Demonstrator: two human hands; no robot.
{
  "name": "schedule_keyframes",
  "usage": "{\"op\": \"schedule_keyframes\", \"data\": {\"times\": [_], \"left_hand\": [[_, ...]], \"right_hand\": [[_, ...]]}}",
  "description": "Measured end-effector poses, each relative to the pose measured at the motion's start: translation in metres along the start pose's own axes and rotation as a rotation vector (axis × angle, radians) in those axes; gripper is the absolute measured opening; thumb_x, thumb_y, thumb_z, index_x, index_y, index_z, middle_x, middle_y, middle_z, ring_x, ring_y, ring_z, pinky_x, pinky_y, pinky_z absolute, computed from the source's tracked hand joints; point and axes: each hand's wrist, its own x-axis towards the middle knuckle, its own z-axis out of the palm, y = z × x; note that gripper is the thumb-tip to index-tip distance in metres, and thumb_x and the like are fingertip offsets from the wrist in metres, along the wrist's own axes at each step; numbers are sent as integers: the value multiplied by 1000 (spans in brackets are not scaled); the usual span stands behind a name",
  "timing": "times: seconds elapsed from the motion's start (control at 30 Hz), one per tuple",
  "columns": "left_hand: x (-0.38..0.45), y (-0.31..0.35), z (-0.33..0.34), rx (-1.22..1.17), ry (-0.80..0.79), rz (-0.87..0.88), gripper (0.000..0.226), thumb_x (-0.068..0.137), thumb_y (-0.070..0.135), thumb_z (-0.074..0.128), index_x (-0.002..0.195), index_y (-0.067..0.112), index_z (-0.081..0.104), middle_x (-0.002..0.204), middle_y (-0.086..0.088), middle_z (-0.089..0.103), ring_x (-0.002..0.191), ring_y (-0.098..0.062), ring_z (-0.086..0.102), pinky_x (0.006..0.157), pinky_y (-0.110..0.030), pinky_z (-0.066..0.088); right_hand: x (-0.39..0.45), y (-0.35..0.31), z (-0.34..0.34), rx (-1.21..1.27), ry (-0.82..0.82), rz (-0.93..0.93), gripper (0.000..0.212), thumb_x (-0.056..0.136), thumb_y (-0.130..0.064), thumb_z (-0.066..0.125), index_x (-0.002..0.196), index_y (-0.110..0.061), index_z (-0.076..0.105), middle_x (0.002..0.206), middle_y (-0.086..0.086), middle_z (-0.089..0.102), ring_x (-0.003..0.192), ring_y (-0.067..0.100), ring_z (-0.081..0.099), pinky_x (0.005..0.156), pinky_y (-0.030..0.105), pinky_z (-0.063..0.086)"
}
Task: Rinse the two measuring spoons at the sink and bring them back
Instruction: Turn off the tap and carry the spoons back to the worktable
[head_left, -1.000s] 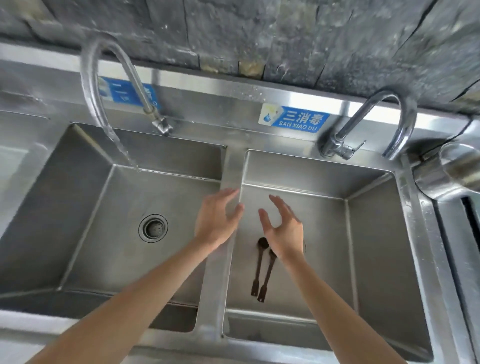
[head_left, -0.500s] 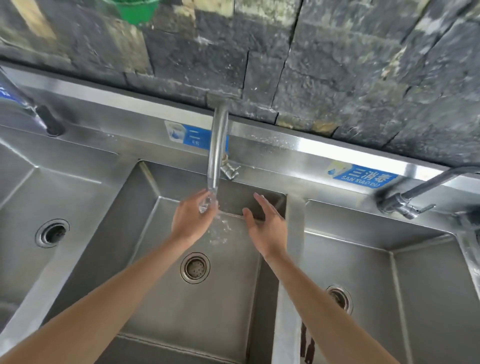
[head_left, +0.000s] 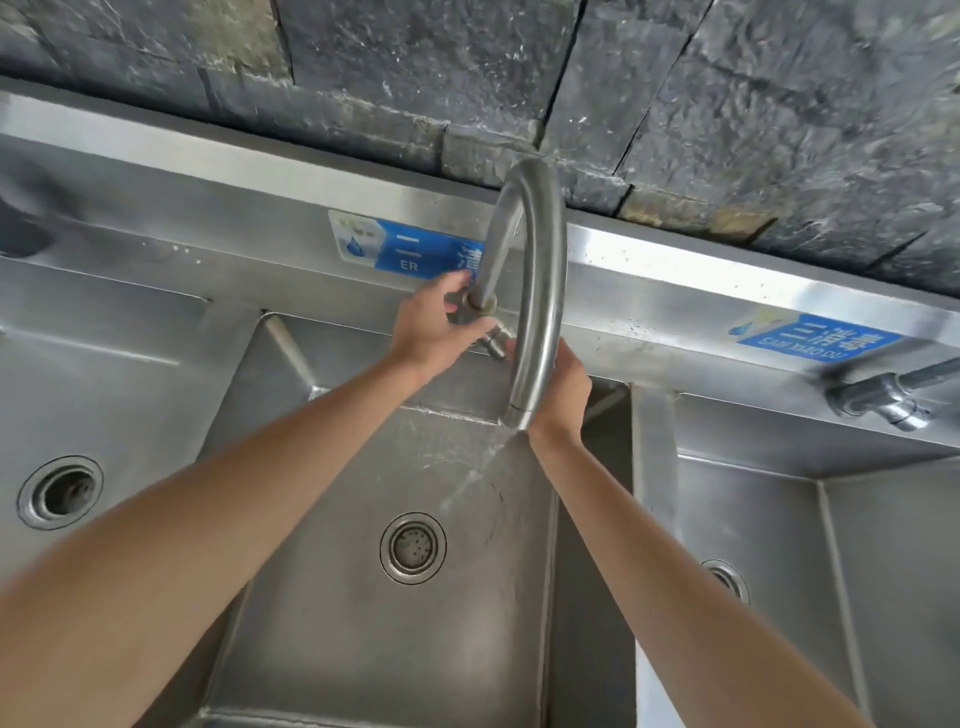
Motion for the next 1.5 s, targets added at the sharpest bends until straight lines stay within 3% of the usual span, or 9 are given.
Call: {"op": "schedule_keyframes", "data": {"times": [0.13,0.3,0.43,0.67,0.77,0.93,1.13,1.27,1.5], "left_hand": [[11,-2,6,-59,35,45,42,69,27,78,108,14,72,102,-2,75,89,-21,70,85,-45,58],[13,-8,9,-74,64,85,45,69,33,77,109,12,72,102,-4,75,88,-23,70,84,-45,58],[16,-10,7,-80,75,108,46,68,36,77,107,13,72,100,-1,74,85,-19,70,83,-43,59],[16,-8,6,-36,92,105,43,68,32,81,106,15,73,101,1,75,84,-20,68,81,-42,57],[14,-6,6,-18,95,95,41,71,27,83,109,15,72,104,1,74,87,-20,68,82,-42,57],[4,3,10,-23,88,36,37,76,20,81,111,13,70,106,0,73,89,-17,68,87,-41,57],[-33,22,26,-205,11,-163,64,90,40,56,146,11,43,151,-8,46,139,-22,45,115,-40,38],[-69,33,39,-249,195,-102,37,92,15,68,128,13,57,142,-2,49,111,1,56,91,-10,47],[-123,68,81,43,25,8,48,93,28,65,139,23,53,141,-4,45,108,-19,59,90,-25,48]], "right_hand": [[6,8,3,51,42,-34,17,89,-28,83,104,-23,78,66,-27,65,61,-26,61,68,2,51],[3,13,7,109,-31,-66,11,81,-52,72,89,-59,76,87,-30,76,106,7,73,104,43,56],[11,22,17,164,61,-94,31,90,-34,71,93,-65,70,93,-29,76,99,12,74,94,57,58],[22,24,29,107,142,-190,42,93,-24,70,96,-67,66,95,-30,73,92,15,75,82,56,61],[18,22,27,109,146,-179,28,93,-18,73,100,-46,72,95,-10,78,88,21,75,83,57,60],[8,2,10,-15,26,-118,12,92,-29,79,103,-28,74,73,-22,69,75,3,70,80,39,60],[-23,-3,-24,10,-125,-25,58,100,-32,66,154,-20,47,138,4,70,126,15,65,95,10,46],[-39,11,-61,38,-55,-30,52,103,-33,61,152,-21,48,141,5,68,110,1,68,78,-6,39],[-57,49,-139,64,35,29,43,107,-27,54,149,-20,52,144,4,64,121,22,70,99,32,55]]}}
